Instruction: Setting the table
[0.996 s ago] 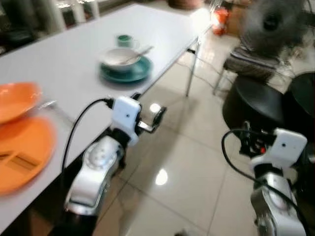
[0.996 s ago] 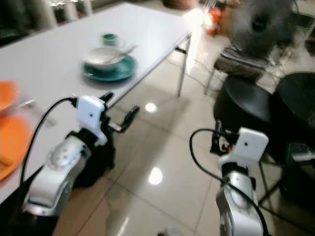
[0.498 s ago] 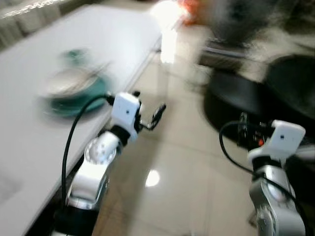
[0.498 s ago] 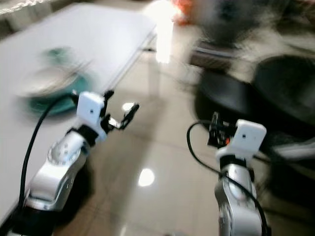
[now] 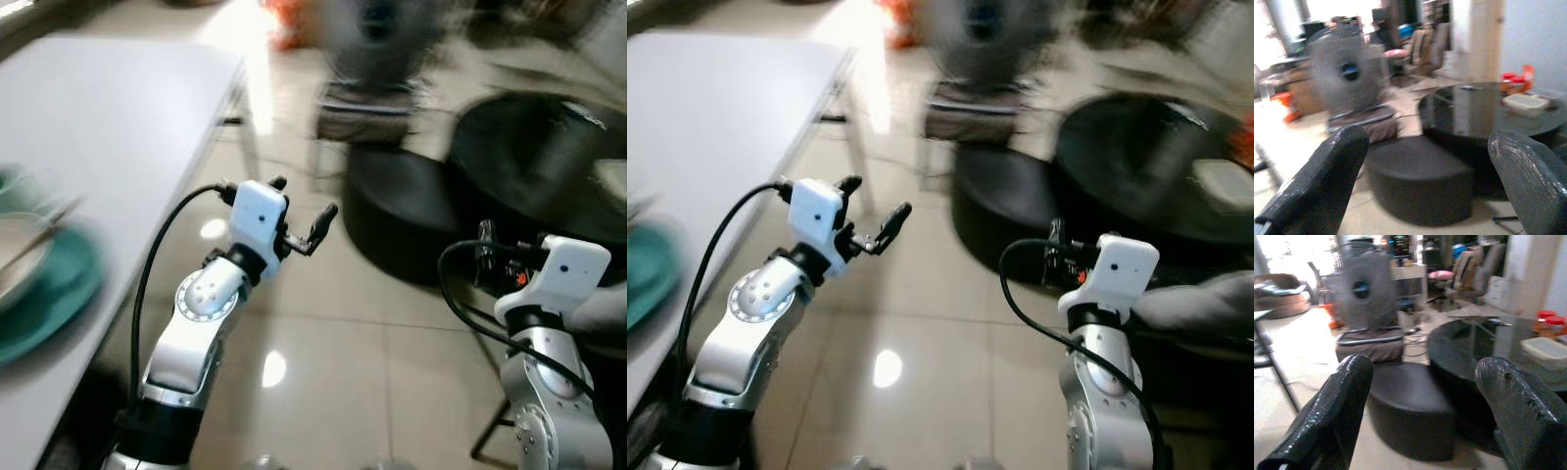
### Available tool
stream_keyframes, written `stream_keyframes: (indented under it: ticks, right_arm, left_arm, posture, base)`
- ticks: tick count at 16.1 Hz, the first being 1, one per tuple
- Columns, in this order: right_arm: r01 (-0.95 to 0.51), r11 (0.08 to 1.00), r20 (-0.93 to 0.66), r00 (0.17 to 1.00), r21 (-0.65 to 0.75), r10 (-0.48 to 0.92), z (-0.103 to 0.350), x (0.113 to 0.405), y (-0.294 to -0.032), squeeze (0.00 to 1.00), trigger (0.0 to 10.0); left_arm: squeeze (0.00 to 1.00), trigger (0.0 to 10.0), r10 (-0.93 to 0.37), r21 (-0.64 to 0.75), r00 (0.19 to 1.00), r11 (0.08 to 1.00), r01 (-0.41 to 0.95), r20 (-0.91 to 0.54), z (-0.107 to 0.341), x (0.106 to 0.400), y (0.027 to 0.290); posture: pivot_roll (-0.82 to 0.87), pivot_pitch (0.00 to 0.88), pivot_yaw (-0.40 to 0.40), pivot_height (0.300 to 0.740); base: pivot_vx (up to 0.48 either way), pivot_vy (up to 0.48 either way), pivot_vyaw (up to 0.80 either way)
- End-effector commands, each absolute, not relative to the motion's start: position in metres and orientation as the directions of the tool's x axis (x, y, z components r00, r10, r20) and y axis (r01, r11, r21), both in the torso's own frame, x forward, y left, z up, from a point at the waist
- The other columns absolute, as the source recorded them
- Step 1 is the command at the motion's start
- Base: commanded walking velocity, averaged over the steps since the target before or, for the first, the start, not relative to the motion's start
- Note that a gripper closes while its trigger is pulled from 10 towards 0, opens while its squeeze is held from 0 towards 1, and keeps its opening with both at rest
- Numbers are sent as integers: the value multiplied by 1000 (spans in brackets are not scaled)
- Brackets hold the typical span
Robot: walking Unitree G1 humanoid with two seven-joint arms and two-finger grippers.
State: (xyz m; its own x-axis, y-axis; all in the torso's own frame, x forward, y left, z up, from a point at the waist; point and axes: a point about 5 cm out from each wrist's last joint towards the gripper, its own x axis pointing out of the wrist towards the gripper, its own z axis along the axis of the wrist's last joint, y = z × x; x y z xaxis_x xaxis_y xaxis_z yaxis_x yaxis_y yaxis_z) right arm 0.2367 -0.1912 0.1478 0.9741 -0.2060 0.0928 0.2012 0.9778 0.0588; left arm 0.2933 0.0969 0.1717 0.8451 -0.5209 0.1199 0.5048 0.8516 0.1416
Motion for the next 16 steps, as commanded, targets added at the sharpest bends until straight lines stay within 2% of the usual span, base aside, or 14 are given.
stream_keyframes:
  ticks: [1, 12, 16]
  right_arm:
    - [191, 981, 120, 974, 40, -195, 151, 237, -193, 0, 10000]
    - [198, 979, 88, 975, 54, -202, 147, 241, -197, 0, 10000]
    - [235, 968, 64, 968, 84, -241, 144, 242, -204, 0, 10000]
  left_arm:
    - [0, 10000, -530, 140, 841, 846, 514, 111, 171, 294, 92]
    - [0, 10000, -543, 138, 831, 838, 528, 120, 172, 296, 88]
    - [0, 10000, -551, 140, 825, 833, 535, 124, 172, 299, 84]
  posture:
    - [-20, 70, 6, 740]
    - [-23, 55, 5, 740]
    - [-24, 43, 11, 740]
  base:
    - [480, 0, 0]
    - [480, 0, 0]
    - [480, 0, -745]
